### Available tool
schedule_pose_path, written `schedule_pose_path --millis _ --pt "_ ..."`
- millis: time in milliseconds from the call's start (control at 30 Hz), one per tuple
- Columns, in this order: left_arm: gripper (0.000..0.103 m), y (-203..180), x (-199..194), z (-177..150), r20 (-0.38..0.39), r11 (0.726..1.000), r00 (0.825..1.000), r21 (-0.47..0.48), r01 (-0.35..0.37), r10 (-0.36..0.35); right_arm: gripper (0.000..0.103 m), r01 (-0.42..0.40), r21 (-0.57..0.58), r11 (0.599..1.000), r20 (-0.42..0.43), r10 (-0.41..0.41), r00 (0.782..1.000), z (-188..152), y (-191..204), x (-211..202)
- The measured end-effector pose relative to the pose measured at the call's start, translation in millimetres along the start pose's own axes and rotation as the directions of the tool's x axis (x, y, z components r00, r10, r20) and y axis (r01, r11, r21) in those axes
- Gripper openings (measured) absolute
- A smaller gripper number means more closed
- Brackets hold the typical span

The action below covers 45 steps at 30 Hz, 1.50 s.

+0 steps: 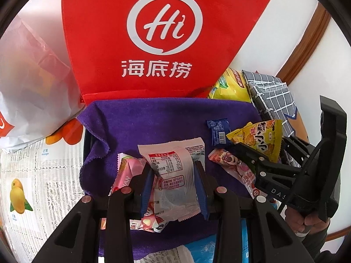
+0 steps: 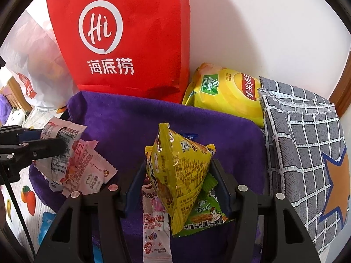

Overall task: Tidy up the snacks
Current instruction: 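Open both tools to drop the yellow bag and white packet onto the towel, then move both tools back toward the red packet and pink chip bag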

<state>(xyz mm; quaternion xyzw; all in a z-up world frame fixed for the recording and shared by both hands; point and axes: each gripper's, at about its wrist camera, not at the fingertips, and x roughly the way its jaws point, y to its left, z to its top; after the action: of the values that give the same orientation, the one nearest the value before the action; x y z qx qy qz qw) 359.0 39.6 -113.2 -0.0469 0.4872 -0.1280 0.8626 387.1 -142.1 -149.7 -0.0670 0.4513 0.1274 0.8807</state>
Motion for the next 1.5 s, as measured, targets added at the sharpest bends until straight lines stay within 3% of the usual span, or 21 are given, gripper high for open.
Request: schedule_pose_path --millis 167,267,400,733,867,1233,1500 --pt "0.035 0 2 -1 -0.009 1.0 1.0 0.002 -0.002 0.002 0.061 -0.007 0.002 1.0 -0.005 0.007 1.0 1 0 -2" --pt "0.035 0 3 -1 -0.014 1.0 1.0 0.002 -0.002 0.002 0.068 -0.007 0.006 1.0 0.0 0.007 1.0 1 0 -5" --pt "0.035 -1 4 -1 -0.014 1.0 1.0 0.003 -0.002 0.002 0.07 -0.006 -0.002 1.0 0.011 0.006 1.0 1 4 -11" --pt "0.035 -7 0 -1 -0.006 0.999 1.0 0.026 0.021 -0.021 0.071 -0.006 0.02 1.0 0.058 0.004 0.998 5 3 -31" --pt "0.053 -13 -5 0 0.006 0.999 1.0 0.041 0.027 -0.027 0.071 -0.001 0.027 1.0 0.074 -0.001 0.997 6 2 -39" --pt "0.056 -29 -33 -1 0.058 0.997 0.998 0.075 0.027 -0.031 0.071 0.033 0.066 0.997 0.117 -0.041 0.992 7 -1 -82" --pt "0.056 -45 -71 -6 0.117 0.994 0.992 0.105 0.032 -0.045 0.072 0.087 0.103 0.991 0.114 -0.098 0.989 -17 -8 -119"
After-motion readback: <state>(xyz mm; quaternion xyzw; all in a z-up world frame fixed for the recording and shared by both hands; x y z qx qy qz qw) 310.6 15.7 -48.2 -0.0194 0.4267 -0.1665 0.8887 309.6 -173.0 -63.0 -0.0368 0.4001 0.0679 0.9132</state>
